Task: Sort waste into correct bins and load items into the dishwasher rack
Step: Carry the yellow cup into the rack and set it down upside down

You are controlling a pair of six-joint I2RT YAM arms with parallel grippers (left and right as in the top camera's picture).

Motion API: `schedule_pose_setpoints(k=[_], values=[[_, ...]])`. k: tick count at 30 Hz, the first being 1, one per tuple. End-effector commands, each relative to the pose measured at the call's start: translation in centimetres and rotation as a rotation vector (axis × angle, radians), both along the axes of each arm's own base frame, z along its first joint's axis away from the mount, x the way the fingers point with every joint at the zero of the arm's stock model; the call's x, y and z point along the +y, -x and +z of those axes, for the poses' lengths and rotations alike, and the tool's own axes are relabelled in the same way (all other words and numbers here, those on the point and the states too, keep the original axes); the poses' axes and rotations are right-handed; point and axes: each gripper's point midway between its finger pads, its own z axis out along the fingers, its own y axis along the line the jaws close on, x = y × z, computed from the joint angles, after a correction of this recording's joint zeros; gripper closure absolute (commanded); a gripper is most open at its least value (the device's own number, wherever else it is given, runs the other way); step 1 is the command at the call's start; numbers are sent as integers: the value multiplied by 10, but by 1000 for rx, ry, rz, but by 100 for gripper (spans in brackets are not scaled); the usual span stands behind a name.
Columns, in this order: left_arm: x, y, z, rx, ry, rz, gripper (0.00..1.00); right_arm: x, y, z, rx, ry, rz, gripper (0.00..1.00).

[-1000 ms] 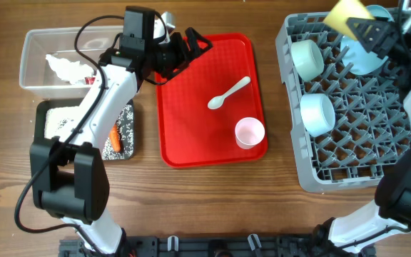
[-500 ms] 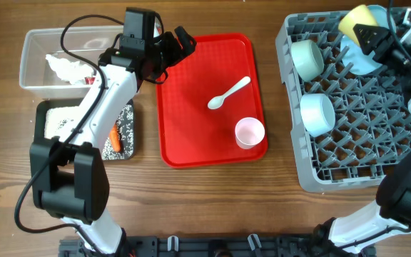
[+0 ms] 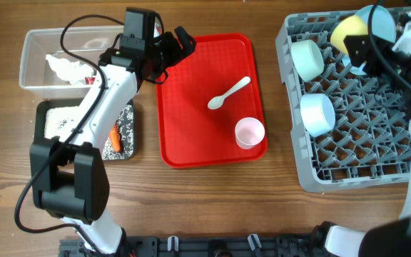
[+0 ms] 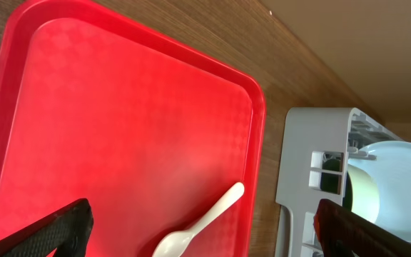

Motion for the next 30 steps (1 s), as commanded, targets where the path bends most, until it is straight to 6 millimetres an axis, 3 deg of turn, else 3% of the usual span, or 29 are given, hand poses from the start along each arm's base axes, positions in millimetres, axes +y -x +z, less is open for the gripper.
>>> schedule_pose_setpoints(k=[1,6,12,30], values=[[0,-1,7,-23,-10,0,0,-13,31,7,72,84,-127,54],[0,-1,7,-23,-10,0,0,-15,79,-21,292,105,-204,55],[0,-1,7,-23,-10,0,0,-26,115,-50,498,147,-302,56],[0,0,7,-23,-10,0,0,-67,147,-62,647,291,-507,56]])
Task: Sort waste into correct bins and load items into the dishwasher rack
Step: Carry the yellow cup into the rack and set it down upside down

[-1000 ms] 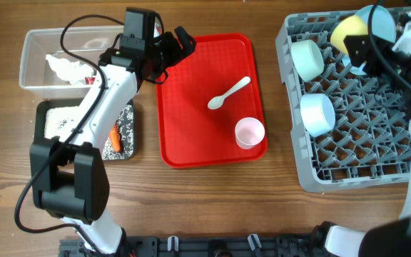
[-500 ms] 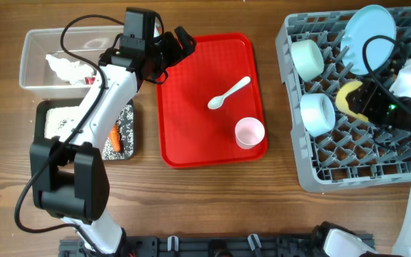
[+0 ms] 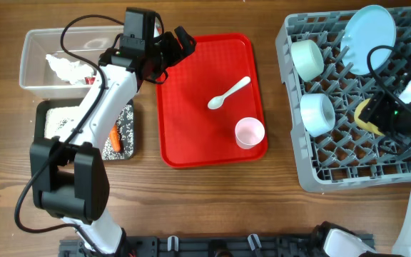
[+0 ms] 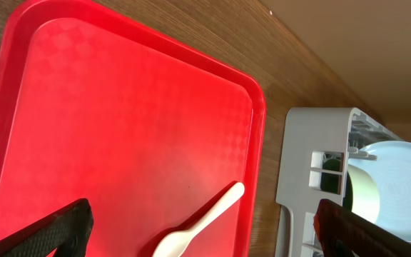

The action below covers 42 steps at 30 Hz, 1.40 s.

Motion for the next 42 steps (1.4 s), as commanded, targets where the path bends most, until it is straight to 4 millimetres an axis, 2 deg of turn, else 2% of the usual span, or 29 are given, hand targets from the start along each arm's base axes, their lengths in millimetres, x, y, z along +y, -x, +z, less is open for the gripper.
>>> schedule_pose_setpoints(k=[1,3,9,15,26,34,35,36,39,42], values=[[0,0,7,-23,-10,0,0,-13,6,6,14,63,-53,56],[0,-1,7,-23,-10,0,0,-17,5,1,34,75,-60,56],[0,-1,7,-23,-10,-1,0,-25,-19,-25,68,49,-64,57],[0,0,7,-23,-10,-1,0,-29,-29,-54,137,20,-60,57],[0,-1,7,-23,-10,-1,0,-32,-40,-59,117,17,-57,57],[0,-1,7,-23,-10,-1,0,-30,-44,-88,188,-27,-46,57],[0,-1,7,-23,-10,-1,0,-30,-44,-91,196,-31,-46,54],[0,0,7,-23,-10,-1,0,-30,-44,-93,201,-35,-44,47],[0,-1,7,-23,-10,0,0,-30,-44,-94,204,-36,-44,20],[0,0,7,-23,-10,-1,0,-29,-46,-94,199,-39,-43,5]])
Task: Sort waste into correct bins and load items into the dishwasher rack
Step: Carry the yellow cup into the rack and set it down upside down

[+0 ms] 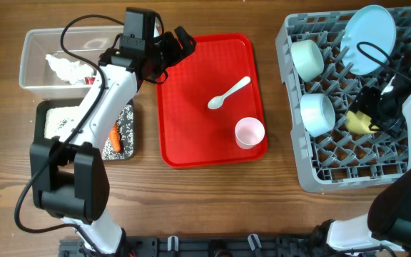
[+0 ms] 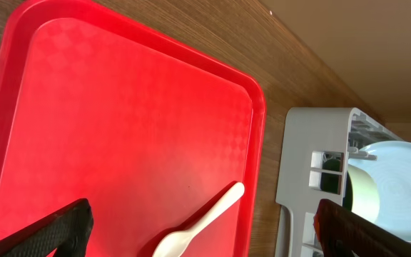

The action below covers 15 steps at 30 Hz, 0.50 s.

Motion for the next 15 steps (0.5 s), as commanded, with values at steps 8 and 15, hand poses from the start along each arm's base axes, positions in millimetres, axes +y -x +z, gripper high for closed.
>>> schedule_pose_setpoints(k=[8,15], values=[[0,0,7,-23,-10,-1,0,10,-18,12,-85,-68,19,0],[0,-1,7,-23,-10,-1,0,68,-30,126,-365,-142,283,0]])
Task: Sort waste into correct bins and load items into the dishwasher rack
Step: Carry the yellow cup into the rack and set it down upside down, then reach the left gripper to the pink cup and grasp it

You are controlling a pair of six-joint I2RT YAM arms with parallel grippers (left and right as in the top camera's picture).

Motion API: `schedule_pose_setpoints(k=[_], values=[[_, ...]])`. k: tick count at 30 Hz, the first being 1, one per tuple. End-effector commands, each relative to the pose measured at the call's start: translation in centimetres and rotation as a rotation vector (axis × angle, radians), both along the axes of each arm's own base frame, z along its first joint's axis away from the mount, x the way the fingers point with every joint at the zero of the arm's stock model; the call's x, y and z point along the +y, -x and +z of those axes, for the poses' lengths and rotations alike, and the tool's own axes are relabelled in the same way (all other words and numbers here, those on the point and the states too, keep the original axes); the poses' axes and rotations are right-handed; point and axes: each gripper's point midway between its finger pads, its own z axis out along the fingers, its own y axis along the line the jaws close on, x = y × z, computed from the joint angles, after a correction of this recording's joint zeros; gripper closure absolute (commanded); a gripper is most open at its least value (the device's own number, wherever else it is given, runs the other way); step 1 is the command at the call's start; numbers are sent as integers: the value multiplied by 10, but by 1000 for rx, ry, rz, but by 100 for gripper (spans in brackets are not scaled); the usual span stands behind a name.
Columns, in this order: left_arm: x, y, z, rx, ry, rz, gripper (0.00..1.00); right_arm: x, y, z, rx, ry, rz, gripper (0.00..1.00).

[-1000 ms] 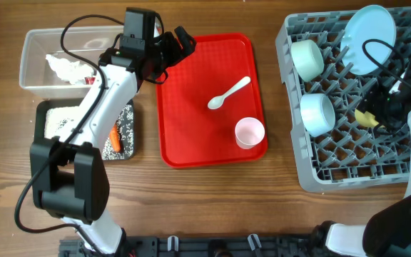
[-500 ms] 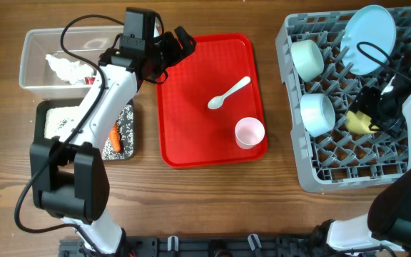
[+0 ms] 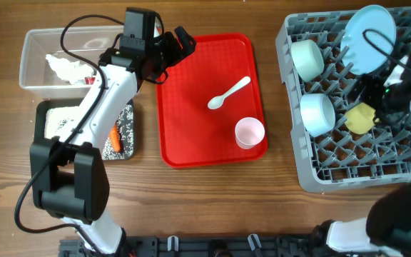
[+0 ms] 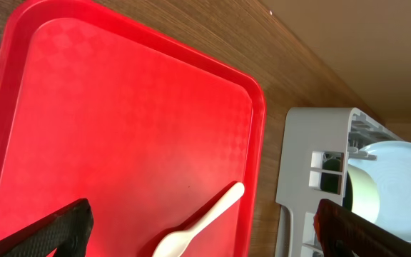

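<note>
On the red tray (image 3: 191, 107) lie a white spoon (image 3: 228, 93) and a pink cup (image 3: 249, 132). My left gripper (image 3: 180, 41) hangs open over the tray's back left corner, holding nothing. In the left wrist view its fingers (image 4: 56, 232) frame the spoon (image 4: 200, 223), and the gripper (image 4: 205, 228) is wide apart. The grey dish rack (image 3: 334, 178) holds a mint bowl (image 3: 307, 58), a blue cup (image 3: 317, 113), a blue plate (image 3: 368, 28) and a yellow cup (image 3: 360, 118). My right gripper (image 3: 377, 96) sits just up and right of the yellow cup; its jaws are unclear.
A clear bin (image 3: 34, 43) with crumpled white waste stands at the back left. Below it a black bin (image 3: 128, 118) holds pale scraps and an orange piece. Cables trail over the rack's right side.
The right arm has shifted up and to the right over the rack, and more of the yellow cup shows, lying among the rack's prongs. The left arm, spoon and pink cup have not moved.
The right gripper first held the yellow cup at the rack's back edge, in front of the blue plate. Then the cup was down at the rack's middle right, with the gripper on it. Now the cup rests there, the gripper beside it. The left arm stayed still throughout.
</note>
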Motion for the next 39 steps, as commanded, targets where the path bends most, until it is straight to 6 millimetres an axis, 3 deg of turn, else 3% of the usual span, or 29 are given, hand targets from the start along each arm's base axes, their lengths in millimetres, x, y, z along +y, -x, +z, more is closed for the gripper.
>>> schedule_pose_setpoints(k=[1,3,6,9,13,15,17,21,22,23,24,30,32,35,37,39], values=[[0,0,7,-23,-10,-1,0,52,-9,82,-261,-34,216,0],[0,0,7,-23,-10,-1,0,81,-4,92,-281,-51,294,0],[0,-1,7,-23,-10,-1,0,115,0,89,-257,-78,387,0],[-6,3,9,-10,28,-21,0,131,2,88,-250,-89,433,0],[-17,10,11,10,77,-71,0,127,7,85,-229,-86,437,0],[-20,30,0,110,99,-104,0,125,8,84,-221,-75,437,0],[-27,40,-1,82,68,-226,0,121,8,82,-212,-54,429,0],[-46,83,-27,204,-14,-355,0,117,8,82,-208,-31,421,0],[-54,91,-30,208,-42,-391,2,117,7,82,-212,-30,420,0],[-62,97,-33,198,-82,-420,17,117,6,82,-214,-29,420,0],[-72,102,-31,171,-120,-460,25,117,7,82,-212,-29,421,0],[-100,131,-52,115,-452,-509,5,114,11,79,-187,-19,414,0],[-125,150,-61,92,-499,-606,4,115,11,79,-187,-20,414,0],[-135,163,-75,104,-545,-654,15,115,13,78,-178,-23,414,0],[-133,167,-88,139,-566,-660,28,115,14,78,-174,-24,414,0],[-127,166,-98,180,-572,-638,35,115,15,77,-170,-24,415,0]])
